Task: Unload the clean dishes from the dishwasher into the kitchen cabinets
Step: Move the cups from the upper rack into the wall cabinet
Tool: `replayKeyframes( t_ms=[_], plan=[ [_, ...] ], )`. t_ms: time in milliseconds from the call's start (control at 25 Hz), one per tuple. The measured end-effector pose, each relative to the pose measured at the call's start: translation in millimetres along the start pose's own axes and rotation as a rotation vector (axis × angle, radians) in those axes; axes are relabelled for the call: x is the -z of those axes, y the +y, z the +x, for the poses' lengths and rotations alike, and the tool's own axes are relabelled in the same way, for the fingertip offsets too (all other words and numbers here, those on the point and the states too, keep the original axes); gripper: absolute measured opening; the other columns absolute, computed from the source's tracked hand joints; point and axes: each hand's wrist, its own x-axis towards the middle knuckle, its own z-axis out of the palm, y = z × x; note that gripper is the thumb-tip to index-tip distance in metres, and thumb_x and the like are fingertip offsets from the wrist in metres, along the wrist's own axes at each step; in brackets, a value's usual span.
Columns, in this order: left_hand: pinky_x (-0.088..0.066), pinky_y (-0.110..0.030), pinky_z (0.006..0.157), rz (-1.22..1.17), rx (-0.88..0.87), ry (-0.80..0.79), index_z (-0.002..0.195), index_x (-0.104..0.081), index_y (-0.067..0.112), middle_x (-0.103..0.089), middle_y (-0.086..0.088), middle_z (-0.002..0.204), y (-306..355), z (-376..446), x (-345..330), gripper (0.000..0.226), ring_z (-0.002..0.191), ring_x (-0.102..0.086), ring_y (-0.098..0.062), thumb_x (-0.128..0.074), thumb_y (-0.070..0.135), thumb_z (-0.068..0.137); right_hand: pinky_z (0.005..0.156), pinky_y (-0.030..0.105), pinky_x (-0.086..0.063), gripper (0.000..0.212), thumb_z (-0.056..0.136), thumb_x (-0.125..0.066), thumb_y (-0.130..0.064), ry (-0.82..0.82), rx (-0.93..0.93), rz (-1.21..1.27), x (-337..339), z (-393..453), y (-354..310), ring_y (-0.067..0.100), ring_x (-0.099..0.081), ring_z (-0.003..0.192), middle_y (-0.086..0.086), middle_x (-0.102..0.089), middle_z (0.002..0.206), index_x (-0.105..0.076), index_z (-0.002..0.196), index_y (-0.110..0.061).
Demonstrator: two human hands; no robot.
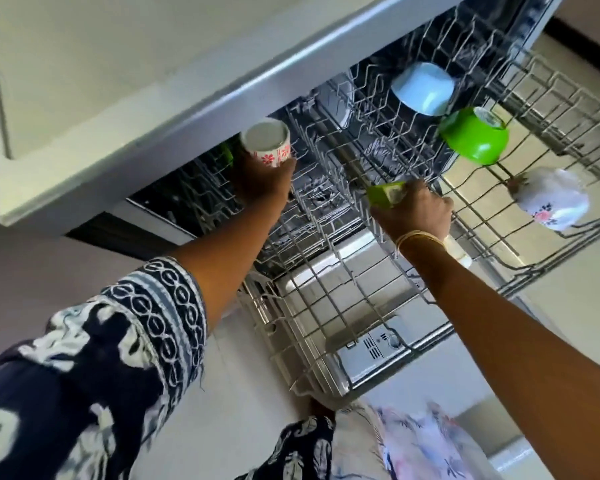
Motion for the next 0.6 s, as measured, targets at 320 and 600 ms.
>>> replayKeyframes(
  t_ms=[320, 600],
  plan=[
    [-0.044, -0.006, 0.064, -0.082, -0.078, -0.045, 0.116, -0.057, 0.008, -0.062, 0.003, 0.104, 40, -27, 43, 0.061, 0.090, -0.057, -0.007, -0.084, 0.026, 0.065, 0.095, 0.048, -0.049, 0.065, 0.066, -0.072, -0.057, 0.026, -0.008, 0.246, 32, -38, -23, 0.033, -0.051, 0.116, 0.006, -0.068, 0.109, -0.056, 0.119, -0.023],
    [-0.036, 0.006, 0.063, -0.072, -0.150, -0.238, 0.122, -0.055, 0.010, -0.066, -0.003, 0.117, 52, -100, 119, 0.074, 0.100, -0.063, -0.011, -0.088, 0.029, 0.058, 0.090, 0.042, -0.053, 0.067, 0.067, -0.078, -0.051, -0.082, 0.062, 0.094, 95, -103, -26, 0.033, -0.064, 0.105, 0.014, -0.069, 0.111, -0.058, 0.121, -0.018]
  ],
)
